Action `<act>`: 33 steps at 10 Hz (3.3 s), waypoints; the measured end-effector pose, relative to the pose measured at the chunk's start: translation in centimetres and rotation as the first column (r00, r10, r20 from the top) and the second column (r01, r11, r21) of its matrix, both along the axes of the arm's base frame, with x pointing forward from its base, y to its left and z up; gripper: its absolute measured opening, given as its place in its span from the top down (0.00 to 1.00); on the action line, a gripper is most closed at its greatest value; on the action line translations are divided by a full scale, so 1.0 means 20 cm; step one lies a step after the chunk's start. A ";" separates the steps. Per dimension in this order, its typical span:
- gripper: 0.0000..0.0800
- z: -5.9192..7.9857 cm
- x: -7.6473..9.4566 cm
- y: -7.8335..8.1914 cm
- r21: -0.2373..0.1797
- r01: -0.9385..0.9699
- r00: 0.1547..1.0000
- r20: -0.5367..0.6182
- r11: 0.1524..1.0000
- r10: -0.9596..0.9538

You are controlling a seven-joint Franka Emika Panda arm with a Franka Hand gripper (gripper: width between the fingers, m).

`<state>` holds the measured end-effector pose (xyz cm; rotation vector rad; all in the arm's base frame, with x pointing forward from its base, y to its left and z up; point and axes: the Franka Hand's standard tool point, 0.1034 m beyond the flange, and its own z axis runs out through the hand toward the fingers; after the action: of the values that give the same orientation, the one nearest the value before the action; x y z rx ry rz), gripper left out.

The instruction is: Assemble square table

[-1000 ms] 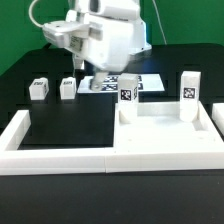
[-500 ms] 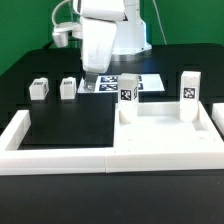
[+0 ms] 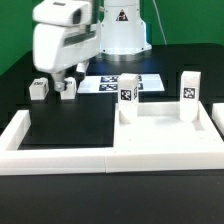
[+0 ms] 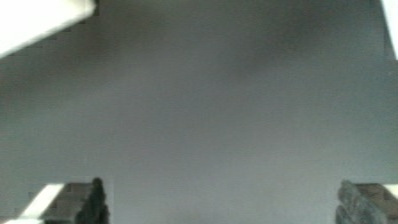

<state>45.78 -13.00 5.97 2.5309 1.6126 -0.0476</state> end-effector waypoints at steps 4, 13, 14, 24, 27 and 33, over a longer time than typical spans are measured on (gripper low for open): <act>0.19 -0.01 0.01 0.05 0.037 0.226 0.974 0.023 0.974 -0.226; 0.19 -0.04 -0.10 -0.04 0.074 0.665 0.747 -0.045 0.743 -0.663; 0.19 -0.05 -0.12 -0.04 0.063 0.673 0.739 -0.065 0.737 -0.670; 0.19 -0.10 -0.35 -0.05 -0.431 0.707 0.388 -0.426 0.560 -0.818; 0.19 -0.13 -0.34 -0.02 -0.482 0.676 0.355 -0.451 0.558 -0.819; 0.19 -0.21 -0.49 0.00 -0.542 0.666 0.297 -0.437 0.513 -0.849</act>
Offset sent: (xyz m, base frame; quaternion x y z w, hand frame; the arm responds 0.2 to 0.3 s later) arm 0.0000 0.0000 0.0000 0.0000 0.0000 0.1938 0.9810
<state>35.90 -12.97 1.84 2.9158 0.1540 -1.3215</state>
